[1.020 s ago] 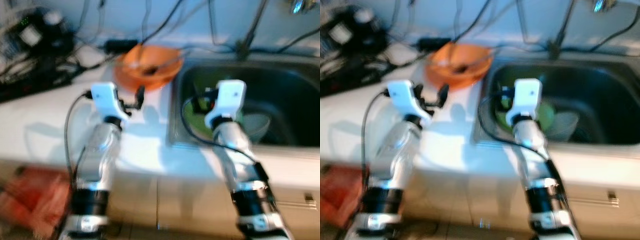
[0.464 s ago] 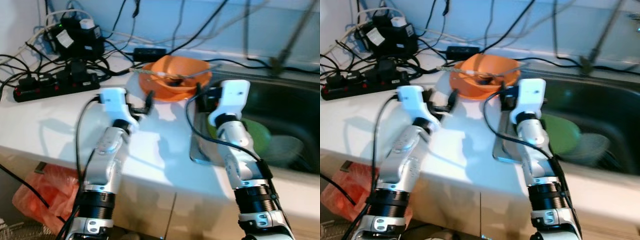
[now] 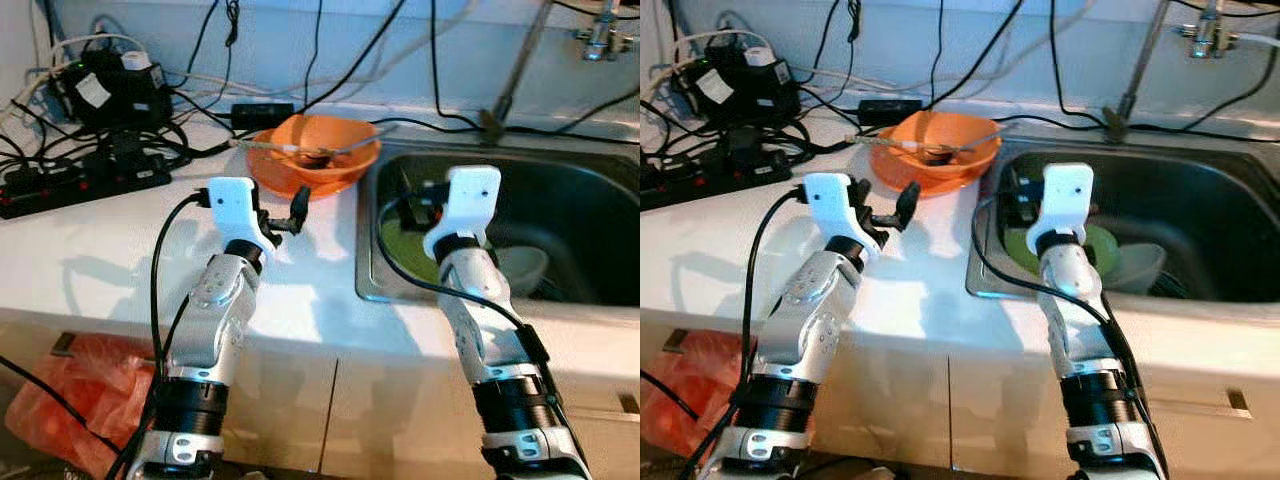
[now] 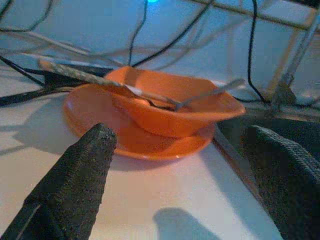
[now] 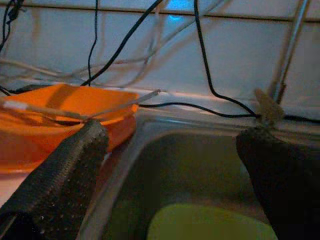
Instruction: Kitchen organization
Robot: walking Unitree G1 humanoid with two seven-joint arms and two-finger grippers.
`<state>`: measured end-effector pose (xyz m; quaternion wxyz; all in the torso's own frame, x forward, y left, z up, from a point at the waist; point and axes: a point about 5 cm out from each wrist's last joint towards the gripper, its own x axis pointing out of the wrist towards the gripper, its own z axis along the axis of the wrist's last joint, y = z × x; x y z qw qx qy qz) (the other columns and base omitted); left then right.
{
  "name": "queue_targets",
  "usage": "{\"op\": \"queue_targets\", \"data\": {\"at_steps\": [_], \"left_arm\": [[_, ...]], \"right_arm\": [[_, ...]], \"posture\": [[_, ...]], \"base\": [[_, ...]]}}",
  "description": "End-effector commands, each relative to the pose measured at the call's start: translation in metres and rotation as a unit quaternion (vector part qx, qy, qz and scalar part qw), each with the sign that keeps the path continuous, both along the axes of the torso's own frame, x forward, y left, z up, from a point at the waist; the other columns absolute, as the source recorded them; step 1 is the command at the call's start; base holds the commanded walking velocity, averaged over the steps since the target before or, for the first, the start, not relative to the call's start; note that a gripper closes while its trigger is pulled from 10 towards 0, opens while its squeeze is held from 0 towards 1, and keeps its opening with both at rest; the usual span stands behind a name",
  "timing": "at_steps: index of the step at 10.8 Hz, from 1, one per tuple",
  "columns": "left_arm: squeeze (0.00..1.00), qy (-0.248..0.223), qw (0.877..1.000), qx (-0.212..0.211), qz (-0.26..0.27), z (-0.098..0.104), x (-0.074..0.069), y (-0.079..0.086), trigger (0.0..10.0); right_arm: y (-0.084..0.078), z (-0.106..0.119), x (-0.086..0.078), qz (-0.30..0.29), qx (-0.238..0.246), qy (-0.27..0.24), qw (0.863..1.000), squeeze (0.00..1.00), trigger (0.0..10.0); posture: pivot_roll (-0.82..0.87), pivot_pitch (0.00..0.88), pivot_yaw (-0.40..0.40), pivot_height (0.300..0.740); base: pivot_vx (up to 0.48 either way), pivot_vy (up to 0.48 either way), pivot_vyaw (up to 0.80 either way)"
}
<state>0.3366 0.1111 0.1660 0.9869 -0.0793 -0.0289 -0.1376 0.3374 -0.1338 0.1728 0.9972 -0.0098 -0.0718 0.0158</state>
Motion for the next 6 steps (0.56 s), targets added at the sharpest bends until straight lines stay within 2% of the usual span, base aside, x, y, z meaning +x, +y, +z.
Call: {"op": "queue_targets", "data": {"at_steps": [1, 3, 4, 5, 6], "left_arm": [[0.00, 0.011, 0.999, 0.028, -0.014, -0.001, 0.004, -0.002, 10.0], [0.00, 0.008, 0.998, 0.063, -0.021, 0.002, 0.006, 0.003, 10.0], [0.00, 0.005, 0.997, 0.076, -0.025, 0.005, 0.008, 0.006, 10.0], [0.00, 0.007, 0.995, 0.092, -0.034, 0.007, 0.012, 0.009, 10.0], [0.00, 0.006, 0.995, 0.095, -0.037, 0.009, 0.013, 0.010, 10.0]], "right_arm": [[-0.004, -0.002, -0.002, -0.005, -0.003, 0.004, 1.000, 0.00, 10.0], [-0.005, -0.007, -0.009, 0.000, 0.005, 0.024, 1.000, 0.00, 10.0], [-0.004, -0.016, -0.014, 0.025, 0.021, 0.064, 0.997, 0.00, 10.0], [-0.008, -0.025, -0.024, 0.058, 0.013, 0.105, 0.993, 0.00, 10.0], [-0.012, -0.025, -0.028, 0.060, 0.021, 0.111, 0.992, 0.00, 10.0]], "posture": [[0.04, 0.061, 0.018, 0.740], [0.04, 0.106, 0.033, 0.740], [0.04, 0.127, 0.041, 0.740], [0.03, 0.148, 0.048, 0.740], [0.03, 0.157, 0.050, 0.740]], "base": [[0.000, 0.000, 0.00], [0.000, 0.000, 0.00], [0.000, 0.000, 0.00], [0.000, 0.000, 0.00], [0.000, 0.000, 0.00]]}}
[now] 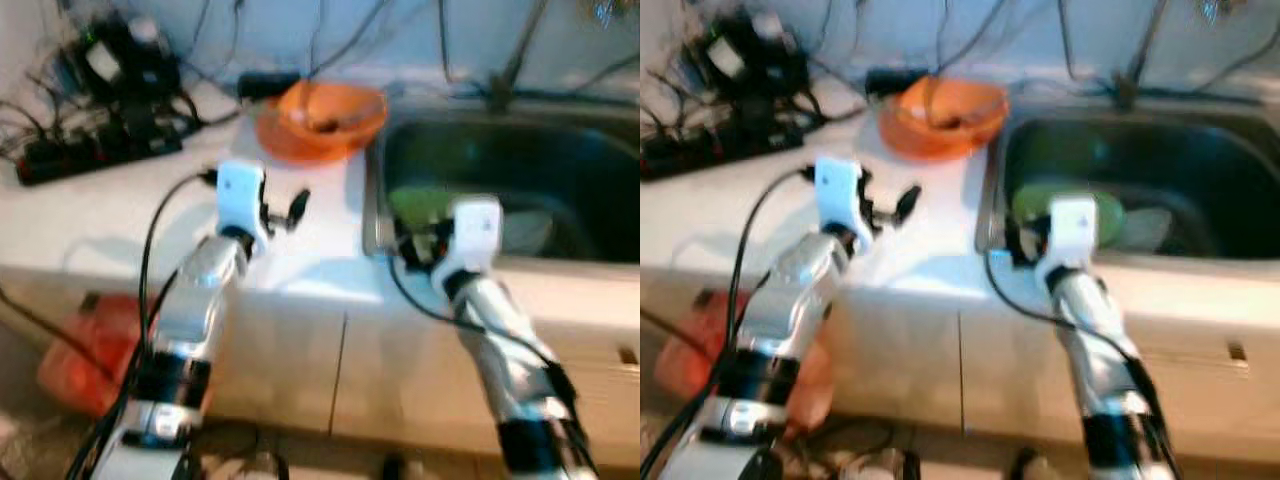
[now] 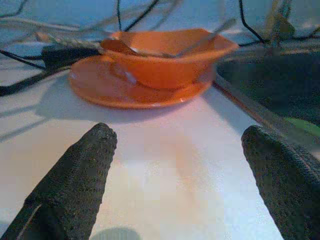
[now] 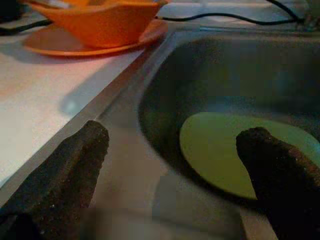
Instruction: Kitchen organization
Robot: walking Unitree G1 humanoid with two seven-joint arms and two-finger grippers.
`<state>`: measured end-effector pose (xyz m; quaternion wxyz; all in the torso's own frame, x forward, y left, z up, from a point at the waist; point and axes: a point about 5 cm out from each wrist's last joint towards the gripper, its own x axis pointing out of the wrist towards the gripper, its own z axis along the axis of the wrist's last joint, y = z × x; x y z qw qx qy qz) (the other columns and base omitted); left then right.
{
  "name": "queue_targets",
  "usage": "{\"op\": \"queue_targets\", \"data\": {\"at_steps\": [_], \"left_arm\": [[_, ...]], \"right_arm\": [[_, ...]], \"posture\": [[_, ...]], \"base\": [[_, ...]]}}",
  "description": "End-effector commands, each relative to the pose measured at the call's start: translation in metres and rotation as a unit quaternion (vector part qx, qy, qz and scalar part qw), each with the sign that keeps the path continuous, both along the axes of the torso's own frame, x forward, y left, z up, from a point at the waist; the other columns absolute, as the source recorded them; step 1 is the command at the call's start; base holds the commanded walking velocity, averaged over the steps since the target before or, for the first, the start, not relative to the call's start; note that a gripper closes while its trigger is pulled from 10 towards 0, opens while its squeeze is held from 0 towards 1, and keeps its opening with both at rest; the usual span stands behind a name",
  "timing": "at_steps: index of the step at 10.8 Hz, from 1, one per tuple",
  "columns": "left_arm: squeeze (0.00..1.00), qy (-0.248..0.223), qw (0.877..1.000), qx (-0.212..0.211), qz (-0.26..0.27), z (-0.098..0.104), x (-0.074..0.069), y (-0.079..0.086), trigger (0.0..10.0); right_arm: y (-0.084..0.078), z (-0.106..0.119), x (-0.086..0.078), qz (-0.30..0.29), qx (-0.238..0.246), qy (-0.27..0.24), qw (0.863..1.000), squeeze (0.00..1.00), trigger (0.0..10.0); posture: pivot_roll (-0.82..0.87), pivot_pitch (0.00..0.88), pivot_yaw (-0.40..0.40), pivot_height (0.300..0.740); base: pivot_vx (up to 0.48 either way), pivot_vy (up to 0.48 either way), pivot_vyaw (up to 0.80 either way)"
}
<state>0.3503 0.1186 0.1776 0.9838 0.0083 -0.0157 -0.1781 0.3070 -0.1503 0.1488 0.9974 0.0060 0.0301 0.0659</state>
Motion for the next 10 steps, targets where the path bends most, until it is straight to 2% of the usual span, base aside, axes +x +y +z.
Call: {"op": "queue_targets", "data": {"at_steps": [1, 2, 5, 6, 7, 8, 10], "left_arm": [[0.00, 0.003, 1.000, -0.005, 0.003, 0.001, 0.003, 0.004, 10.0], [0.00, 0.000, 1.000, -0.008, 0.003, 0.003, 0.004, 0.003, 10.0], [0.00, -0.006, 1.000, -0.016, -0.008, 0.007, 0.006, 0.000, 10.0], [0.00, -0.021, 0.999, -0.023, -0.005, 0.011, 0.005, 0.002, 10.0], [0.00, -0.056, 0.998, -0.040, 0.005, 0.019, 0.000, 0.005, 10.0], [0.00, -0.067, 0.997, -0.041, 0.010, 0.020, -0.003, 0.007, 10.0], [0.00, -0.095, 0.994, -0.060, 0.016, 0.024, -0.018, 0.008, 10.0]], "right_arm": [[-0.007, -0.002, -0.002, 0.001, -0.009, 0.016, 1.000, 0.00, 10.0], [-0.009, -0.003, -0.004, -0.003, -0.009, 0.018, 1.000, 0.00, 10.0], [0.000, -0.001, -0.007, 0.009, -0.009, 0.027, 1.000, 0.00, 10.0], [-0.003, 0.008, -0.006, -0.003, -0.025, -0.014, 1.000, 0.00, 10.0], [-0.005, 0.023, -0.006, -0.017, -0.022, -0.067, 0.997, 0.00, 10.0], [-0.006, 0.030, -0.006, -0.022, -0.022, -0.084, 0.996, 0.00, 10.0], [-0.008, 0.049, -0.004, -0.027, -0.033, -0.136, 0.990, 0.00, 10.0]], "posture": [[0.01, 0.169, 0.051, 0.740], [0.01, 0.172, 0.050, 0.740], [0.02, 0.182, 0.050, 0.740], [0.02, 0.177, 0.052, 0.740], [0.02, 0.168, 0.051, 0.740], [0.02, 0.166, 0.049, 0.740], [0.02, 0.155, 0.040, 0.740]], "base": [[0.000, 0.000, 0.00], [0.000, 0.000, 0.00], [0.000, 0.000, 0.00], [0.000, 0.000, 0.00], [0.000, 0.000, 0.00], [0.000, 0.000, 0.00], [0.000, 0.000, 0.00]]}}
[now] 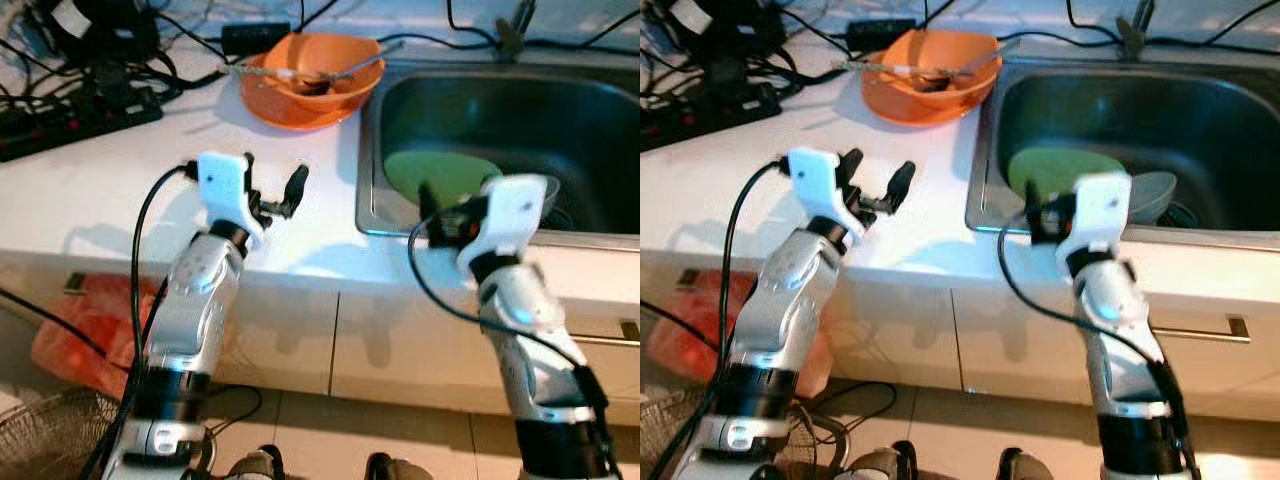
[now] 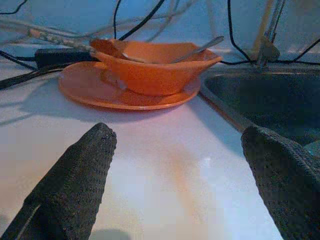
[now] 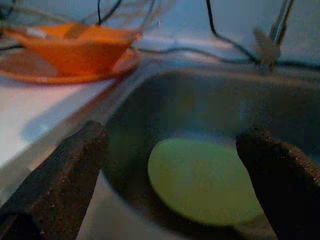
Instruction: Kitchen organization
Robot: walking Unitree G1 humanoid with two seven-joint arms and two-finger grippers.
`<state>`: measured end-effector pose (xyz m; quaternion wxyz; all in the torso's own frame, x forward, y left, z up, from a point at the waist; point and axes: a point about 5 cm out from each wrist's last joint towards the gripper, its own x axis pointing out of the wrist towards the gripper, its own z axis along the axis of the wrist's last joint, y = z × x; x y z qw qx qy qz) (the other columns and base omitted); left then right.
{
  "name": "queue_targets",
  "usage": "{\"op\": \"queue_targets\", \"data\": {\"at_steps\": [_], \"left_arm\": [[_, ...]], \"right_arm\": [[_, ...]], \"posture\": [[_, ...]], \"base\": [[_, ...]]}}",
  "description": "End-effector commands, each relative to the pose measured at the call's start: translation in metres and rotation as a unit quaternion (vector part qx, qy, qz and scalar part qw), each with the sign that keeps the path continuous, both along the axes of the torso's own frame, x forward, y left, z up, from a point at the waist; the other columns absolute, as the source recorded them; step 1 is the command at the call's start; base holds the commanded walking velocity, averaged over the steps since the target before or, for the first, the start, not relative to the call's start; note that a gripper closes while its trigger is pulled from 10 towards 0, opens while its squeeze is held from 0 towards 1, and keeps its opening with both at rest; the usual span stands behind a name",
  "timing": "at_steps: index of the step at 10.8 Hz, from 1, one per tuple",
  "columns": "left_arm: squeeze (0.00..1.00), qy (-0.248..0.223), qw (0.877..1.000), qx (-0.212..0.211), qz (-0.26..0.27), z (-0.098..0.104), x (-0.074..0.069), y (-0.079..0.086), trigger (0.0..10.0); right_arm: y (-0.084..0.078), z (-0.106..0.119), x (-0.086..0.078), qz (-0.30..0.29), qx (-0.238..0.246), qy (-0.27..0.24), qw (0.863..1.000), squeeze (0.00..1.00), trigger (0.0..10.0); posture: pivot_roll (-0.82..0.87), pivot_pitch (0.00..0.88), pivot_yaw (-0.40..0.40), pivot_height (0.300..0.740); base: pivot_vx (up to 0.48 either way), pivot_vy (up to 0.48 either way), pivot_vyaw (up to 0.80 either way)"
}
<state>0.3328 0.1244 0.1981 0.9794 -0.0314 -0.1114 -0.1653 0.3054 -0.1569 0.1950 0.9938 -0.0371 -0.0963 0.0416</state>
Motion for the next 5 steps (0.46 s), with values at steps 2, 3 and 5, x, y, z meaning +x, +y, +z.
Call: {"op": "queue_targets", "data": {"at_steps": [2, 3, 5], "left_arm": [[0.00, -0.041, 0.999, -0.006, 0.004, 0.016, -0.009, 0.000, 10.0], [0.00, -0.048, 0.999, -0.005, 0.002, 0.020, -0.010, -0.001, 10.0], [0.00, -0.048, 0.999, -0.006, -0.001, 0.021, -0.008, -0.003, 10.0]], "right_arm": [[0.002, 0.016, 0.001, -0.001, -0.017, -0.045, 0.999, 0.00, 10.0], [0.004, 0.022, 0.002, 0.004, -0.023, -0.057, 0.998, 0.00, 10.0], [0.005, 0.024, 0.004, 0.004, -0.024, -0.064, 0.998, 0.00, 10.0]], "posture": [[0.03, 0.143, 0.029, 0.740], [0.03, 0.135, 0.026, 0.740], [0.02, 0.124, 0.024, 0.740]], "base": [[0.264, 0.000, 0.00], [0.304, 0.000, 0.00], [0.323, 0.000, 0.00]]}}
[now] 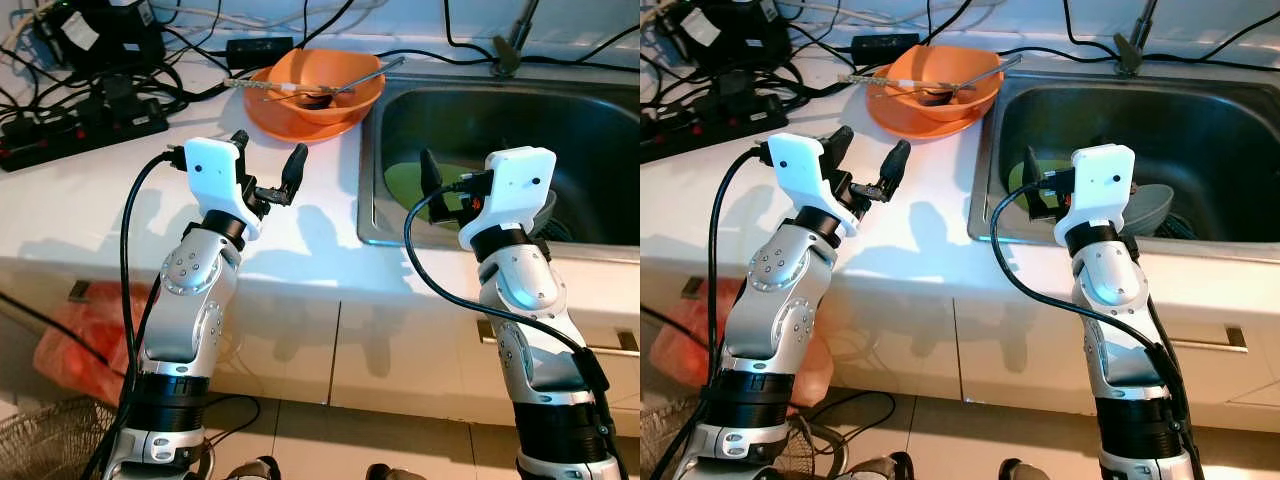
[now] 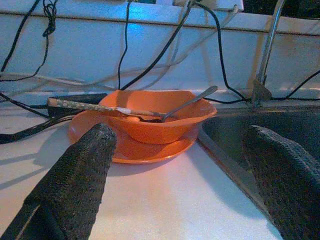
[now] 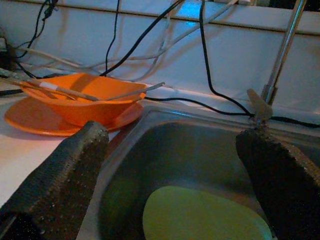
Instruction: Kitchen organization
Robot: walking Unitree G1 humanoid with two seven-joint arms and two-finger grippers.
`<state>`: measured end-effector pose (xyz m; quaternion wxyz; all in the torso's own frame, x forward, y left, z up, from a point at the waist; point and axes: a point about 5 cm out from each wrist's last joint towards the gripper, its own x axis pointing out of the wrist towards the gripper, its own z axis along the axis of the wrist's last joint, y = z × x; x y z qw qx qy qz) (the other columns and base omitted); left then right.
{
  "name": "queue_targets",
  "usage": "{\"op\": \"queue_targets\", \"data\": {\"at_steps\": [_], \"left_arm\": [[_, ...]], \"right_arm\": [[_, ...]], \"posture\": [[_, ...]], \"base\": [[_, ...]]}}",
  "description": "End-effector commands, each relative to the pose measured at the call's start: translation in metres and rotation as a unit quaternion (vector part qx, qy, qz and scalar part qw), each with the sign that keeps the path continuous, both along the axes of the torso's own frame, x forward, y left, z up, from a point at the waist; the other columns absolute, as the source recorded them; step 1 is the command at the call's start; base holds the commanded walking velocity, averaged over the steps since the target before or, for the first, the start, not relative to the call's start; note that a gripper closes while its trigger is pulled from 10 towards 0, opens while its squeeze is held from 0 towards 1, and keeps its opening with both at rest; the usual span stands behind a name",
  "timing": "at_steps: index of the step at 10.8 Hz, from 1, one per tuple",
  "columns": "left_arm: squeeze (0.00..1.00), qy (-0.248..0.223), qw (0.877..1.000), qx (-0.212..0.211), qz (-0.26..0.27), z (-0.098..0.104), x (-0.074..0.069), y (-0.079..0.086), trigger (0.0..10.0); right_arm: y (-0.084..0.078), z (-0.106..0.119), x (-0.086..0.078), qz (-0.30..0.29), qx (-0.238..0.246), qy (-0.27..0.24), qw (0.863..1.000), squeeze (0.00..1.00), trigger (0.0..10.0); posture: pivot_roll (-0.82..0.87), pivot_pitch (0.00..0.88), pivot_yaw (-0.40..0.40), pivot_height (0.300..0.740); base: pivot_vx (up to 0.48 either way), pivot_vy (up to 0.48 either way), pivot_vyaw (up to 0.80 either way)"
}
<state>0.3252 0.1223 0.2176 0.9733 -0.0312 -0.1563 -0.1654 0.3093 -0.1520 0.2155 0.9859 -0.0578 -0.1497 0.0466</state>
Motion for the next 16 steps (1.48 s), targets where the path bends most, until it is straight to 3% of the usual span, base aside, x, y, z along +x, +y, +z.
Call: {"op": "queue_targets", "data": {"at_steps": [1, 10, 16], "left_arm": [[0.00, 0.001, 1.000, 0.003, -0.005, 0.001, -0.001, -0.002, 10.0], [0.00, 0.033, 0.999, 0.017, 0.013, -0.010, 0.003, 0.003, 10.0], [0.00, 0.034, 0.999, 0.002, 0.004, -0.010, -0.001, 0.002, 10.0]], "right_arm": [[-0.001, 0.004, 0.002, -0.003, -0.006, -0.011, 1.000, 0.00, 10.0], [-0.001, -0.001, 0.004, -0.008, 0.004, -0.002, 1.000, 0.00, 10.0], [-0.002, -0.004, 0.004, -0.012, 0.001, 0.003, 1.000, 0.00, 10.0]], "posture": [[0.02, 0.120, 0.024, 0.740], [0.03, 0.114, 0.027, 0.740], [0.03, 0.121, 0.027, 0.740]], "base": [[0.360, 0.000, 0.00], [0.445, 0.000, 0.00], [0.000, 0.000, 0.00]]}}
